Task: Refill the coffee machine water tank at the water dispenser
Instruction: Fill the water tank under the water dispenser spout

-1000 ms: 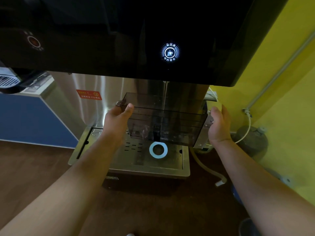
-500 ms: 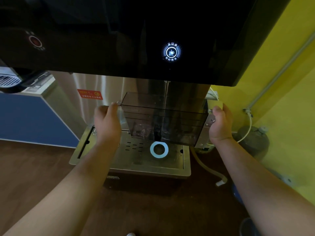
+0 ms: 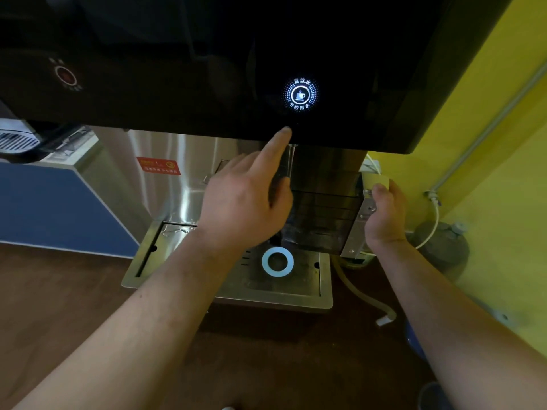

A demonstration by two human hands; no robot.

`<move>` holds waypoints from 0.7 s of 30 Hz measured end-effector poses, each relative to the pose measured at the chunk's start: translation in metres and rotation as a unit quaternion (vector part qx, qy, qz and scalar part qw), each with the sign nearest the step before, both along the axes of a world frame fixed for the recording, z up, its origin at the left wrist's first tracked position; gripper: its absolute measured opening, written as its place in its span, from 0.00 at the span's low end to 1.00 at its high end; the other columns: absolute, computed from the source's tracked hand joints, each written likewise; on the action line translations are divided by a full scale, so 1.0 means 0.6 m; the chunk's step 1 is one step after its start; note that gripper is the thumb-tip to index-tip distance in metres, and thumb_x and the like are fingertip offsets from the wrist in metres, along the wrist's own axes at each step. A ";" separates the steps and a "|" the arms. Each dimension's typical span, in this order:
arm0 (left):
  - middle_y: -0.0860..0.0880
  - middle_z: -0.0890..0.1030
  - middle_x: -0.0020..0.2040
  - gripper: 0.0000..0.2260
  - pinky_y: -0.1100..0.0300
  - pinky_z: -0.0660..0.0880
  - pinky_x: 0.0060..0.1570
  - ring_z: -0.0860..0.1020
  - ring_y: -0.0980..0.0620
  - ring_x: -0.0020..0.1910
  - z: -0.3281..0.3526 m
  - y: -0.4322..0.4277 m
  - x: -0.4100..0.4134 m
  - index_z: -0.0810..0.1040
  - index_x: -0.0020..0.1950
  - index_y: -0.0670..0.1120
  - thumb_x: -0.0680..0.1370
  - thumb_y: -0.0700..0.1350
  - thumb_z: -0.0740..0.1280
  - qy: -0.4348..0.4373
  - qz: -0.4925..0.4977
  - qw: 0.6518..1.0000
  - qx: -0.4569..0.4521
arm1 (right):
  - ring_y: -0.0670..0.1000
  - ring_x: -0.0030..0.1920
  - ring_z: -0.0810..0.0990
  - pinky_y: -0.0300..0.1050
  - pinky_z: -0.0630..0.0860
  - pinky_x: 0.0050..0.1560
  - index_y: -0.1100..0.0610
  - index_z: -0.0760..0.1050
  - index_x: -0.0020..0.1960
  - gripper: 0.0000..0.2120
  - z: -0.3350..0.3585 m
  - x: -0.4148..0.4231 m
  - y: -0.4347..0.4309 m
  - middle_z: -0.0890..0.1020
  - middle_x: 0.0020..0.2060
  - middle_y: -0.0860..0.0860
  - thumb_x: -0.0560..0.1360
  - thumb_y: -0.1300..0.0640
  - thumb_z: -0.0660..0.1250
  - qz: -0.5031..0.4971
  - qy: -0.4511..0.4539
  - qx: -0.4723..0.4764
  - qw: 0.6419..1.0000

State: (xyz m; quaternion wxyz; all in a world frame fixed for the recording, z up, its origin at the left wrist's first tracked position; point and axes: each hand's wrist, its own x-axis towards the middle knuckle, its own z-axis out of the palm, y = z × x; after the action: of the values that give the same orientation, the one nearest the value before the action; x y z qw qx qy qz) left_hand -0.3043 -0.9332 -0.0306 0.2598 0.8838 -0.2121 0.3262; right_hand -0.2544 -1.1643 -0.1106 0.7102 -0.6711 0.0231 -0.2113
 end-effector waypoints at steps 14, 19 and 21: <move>0.54 0.67 0.35 0.31 0.66 0.62 0.29 0.67 0.55 0.32 0.025 -0.016 0.012 0.58 0.78 0.42 0.77 0.42 0.64 -0.002 0.034 0.999 0.024 | 0.39 0.27 0.72 0.35 0.69 0.30 0.52 0.73 0.40 0.07 0.011 -0.007 0.000 0.76 0.25 0.41 0.73 0.56 0.57 -0.009 -0.017 -0.001 1.000; 0.53 0.68 0.35 0.32 0.61 0.65 0.31 0.69 0.54 0.33 0.025 -0.015 0.016 0.56 0.79 0.43 0.76 0.42 0.63 0.006 0.036 0.999 0.031 | 0.40 0.30 0.74 0.34 0.71 0.32 0.52 0.74 0.41 0.08 0.012 -0.006 -0.001 0.77 0.27 0.41 0.74 0.55 0.57 -0.018 -0.018 -0.015 1.000; 0.53 0.68 0.35 0.32 0.61 0.64 0.31 0.70 0.54 0.34 0.025 -0.015 0.016 0.56 0.79 0.43 0.76 0.42 0.63 0.009 0.039 0.999 0.031 | 0.43 0.32 0.75 0.37 0.71 0.33 0.51 0.75 0.42 0.08 0.012 -0.006 -0.002 0.77 0.31 0.44 0.73 0.53 0.58 -0.018 -0.020 -0.022 0.999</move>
State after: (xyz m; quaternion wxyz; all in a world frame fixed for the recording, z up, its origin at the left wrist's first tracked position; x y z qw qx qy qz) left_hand -0.2950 -0.9420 -0.0153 0.2216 0.9018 -0.1853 0.3215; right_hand -0.2581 -1.1658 -0.1034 0.6918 -0.6818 0.0162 -0.2373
